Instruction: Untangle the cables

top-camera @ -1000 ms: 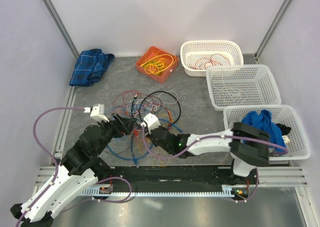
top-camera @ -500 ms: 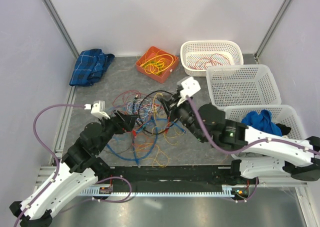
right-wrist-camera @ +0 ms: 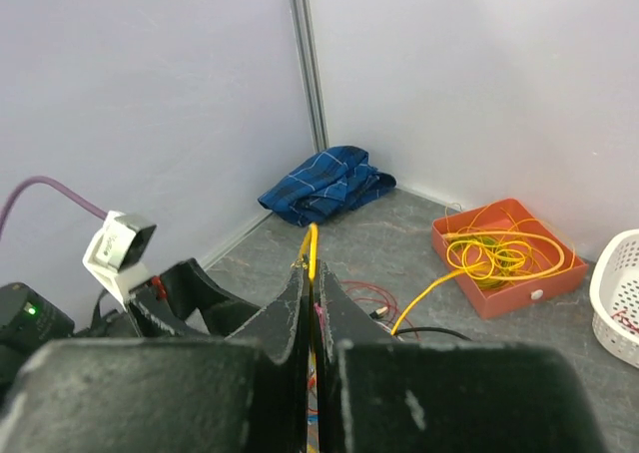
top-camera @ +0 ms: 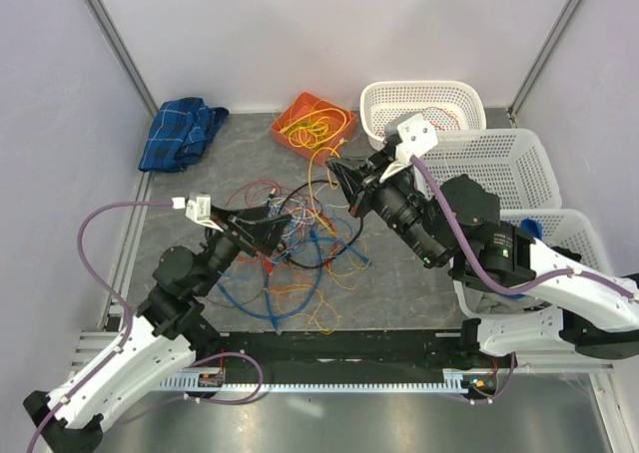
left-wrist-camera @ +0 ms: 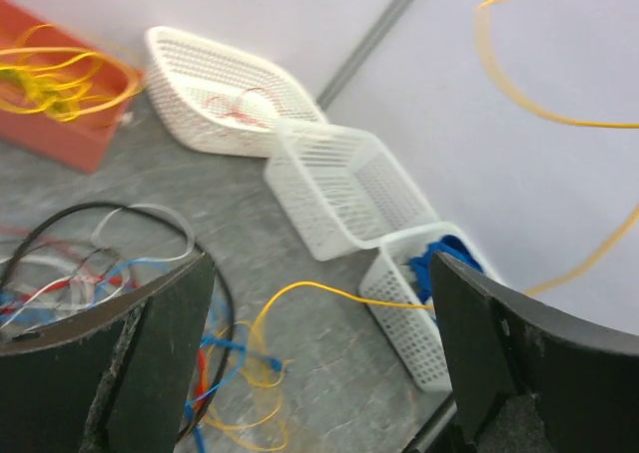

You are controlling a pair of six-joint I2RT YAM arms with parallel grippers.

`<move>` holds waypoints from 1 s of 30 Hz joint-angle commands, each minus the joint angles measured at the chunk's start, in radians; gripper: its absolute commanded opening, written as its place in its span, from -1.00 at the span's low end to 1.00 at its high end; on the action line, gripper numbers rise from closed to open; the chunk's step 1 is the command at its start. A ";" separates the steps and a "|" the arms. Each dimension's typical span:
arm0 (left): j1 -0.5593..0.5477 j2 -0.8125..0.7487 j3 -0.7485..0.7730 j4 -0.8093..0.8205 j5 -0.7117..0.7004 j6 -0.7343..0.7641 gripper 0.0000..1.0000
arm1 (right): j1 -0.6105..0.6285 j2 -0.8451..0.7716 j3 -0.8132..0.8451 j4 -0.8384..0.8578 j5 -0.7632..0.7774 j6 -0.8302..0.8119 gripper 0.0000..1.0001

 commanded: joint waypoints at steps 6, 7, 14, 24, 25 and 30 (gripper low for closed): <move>-0.017 0.208 -0.054 0.375 0.411 0.105 0.97 | 0.003 0.023 0.066 -0.045 -0.003 -0.013 -1.00; -0.025 0.218 -0.052 0.372 0.406 0.112 0.97 | 0.001 0.023 0.067 -0.045 -0.005 -0.011 -1.00; -0.062 0.192 -0.055 0.435 0.348 0.141 0.98 | 0.001 0.020 0.075 -0.047 -0.011 -0.016 -1.00; -0.063 0.173 -0.062 0.524 0.334 0.145 0.96 | 0.001 0.014 0.040 -0.048 -0.014 0.010 -1.00; -0.063 0.182 -0.054 0.526 0.337 0.147 0.96 | 0.001 0.015 0.041 -0.048 -0.026 0.013 -1.00; -0.065 0.254 -0.020 0.564 0.350 0.148 0.91 | 0.001 0.029 0.043 -0.048 -0.038 0.021 -1.00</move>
